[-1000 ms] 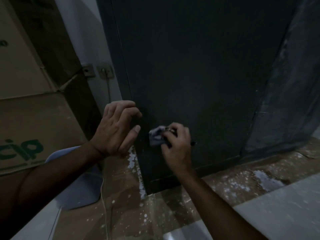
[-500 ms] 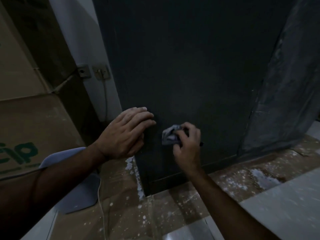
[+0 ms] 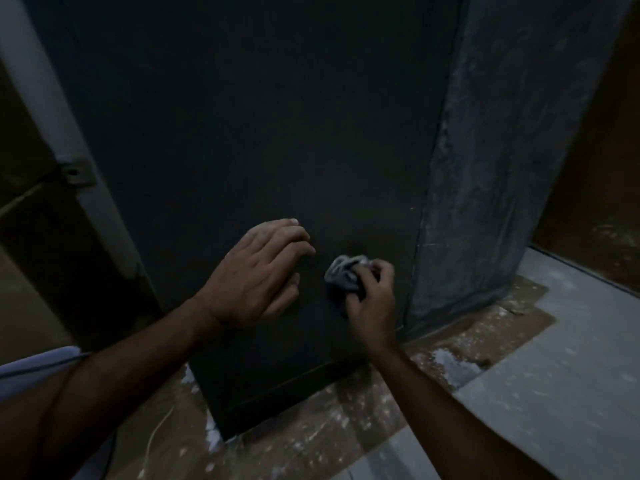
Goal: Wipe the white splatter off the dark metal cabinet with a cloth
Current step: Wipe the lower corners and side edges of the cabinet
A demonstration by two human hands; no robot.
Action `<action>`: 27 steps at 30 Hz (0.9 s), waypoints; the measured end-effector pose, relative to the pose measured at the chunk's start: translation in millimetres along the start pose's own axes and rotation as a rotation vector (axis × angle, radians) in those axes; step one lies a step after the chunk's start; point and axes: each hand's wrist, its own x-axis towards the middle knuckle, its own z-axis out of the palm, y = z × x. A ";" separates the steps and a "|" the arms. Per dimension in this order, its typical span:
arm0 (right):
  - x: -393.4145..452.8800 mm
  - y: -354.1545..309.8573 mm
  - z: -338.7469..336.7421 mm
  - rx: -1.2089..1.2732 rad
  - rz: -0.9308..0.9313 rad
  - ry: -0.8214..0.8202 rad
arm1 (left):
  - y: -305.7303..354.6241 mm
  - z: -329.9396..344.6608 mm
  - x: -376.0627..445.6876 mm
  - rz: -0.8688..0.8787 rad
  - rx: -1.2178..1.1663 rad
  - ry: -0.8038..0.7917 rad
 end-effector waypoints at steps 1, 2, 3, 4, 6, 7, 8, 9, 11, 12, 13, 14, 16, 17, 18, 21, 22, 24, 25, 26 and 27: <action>19.7 -8.0 -8.8 0.024 0.071 0.096 | 3.3 1.4 15.0 0.005 -0.004 0.007; 44.5 -17.4 -16.7 0.059 0.102 0.184 | 5.2 1.4 35.1 0.003 -0.012 0.032; 68.6 -31.4 -25.0 0.097 0.105 0.256 | 7.8 -0.2 55.8 -0.010 -0.031 0.070; 95.6 -43.8 -34.6 0.137 0.089 0.314 | 10.0 -2.9 81.3 -0.024 -0.056 0.124; 142.8 -71.8 -51.9 0.193 0.029 0.342 | 15.0 -13.4 130.4 -0.072 -0.098 0.270; 167.0 -87.4 -65.0 0.223 0.013 0.343 | 16.3 -20.6 156.0 -0.105 -0.116 0.340; 187.8 -101.1 -75.7 0.280 0.010 0.353 | 17.1 -27.9 177.8 -0.139 -0.133 0.393; 209.5 -112.4 -86.7 0.293 -0.011 0.369 | 16.1 -36.3 200.4 -0.161 -0.143 0.434; 240.4 -119.2 -99.8 0.184 -0.095 0.401 | 12.0 -53.1 235.7 -0.175 -0.144 0.484; 256.8 -123.1 -106.3 0.144 -0.135 0.399 | 7.5 -63.7 253.8 -0.176 -0.143 0.507; 269.7 -124.9 -110.9 0.116 -0.175 0.390 | 2.8 -73.5 267.9 -0.178 -0.145 0.529; 284.9 -125.6 -118.3 0.100 -0.208 0.367 | -2.4 -84.1 282.5 -0.182 -0.143 0.553; 314.3 -130.7 -134.3 -0.020 -0.257 0.368 | -12.8 -100.0 300.1 -0.191 -0.117 0.571; 333.1 -133.0 -145.5 -0.027 -0.247 0.386 | -18.4 -105.1 307.3 -0.194 -0.096 0.566; 349.5 -134.6 -155.2 -0.049 -0.252 0.414 | -23.4 -107.1 310.4 -0.198 -0.072 0.545; 378.0 -137.0 -172.5 -0.005 -0.340 0.389 | -33.7 -102.2 311.4 -0.214 0.082 0.432; 381.7 -135.2 -175.7 0.014 -0.391 0.366 | -35.5 -99.1 311.8 -0.217 0.143 0.403; 383.2 -130.9 -182.1 0.069 -0.453 0.351 | -36.5 -94.4 312.9 -0.226 0.246 0.367; 386.0 -130.5 -186.7 0.103 -0.458 0.355 | -36.1 -93.7 313.9 -0.232 0.291 0.353; 392.3 -131.5 -191.4 0.123 -0.460 0.365 | -35.7 -92.9 314.3 -0.236 0.329 0.342; 402.0 -135.6 -197.5 0.119 -0.469 0.372 | -35.3 -92.7 315.2 -0.241 0.359 0.335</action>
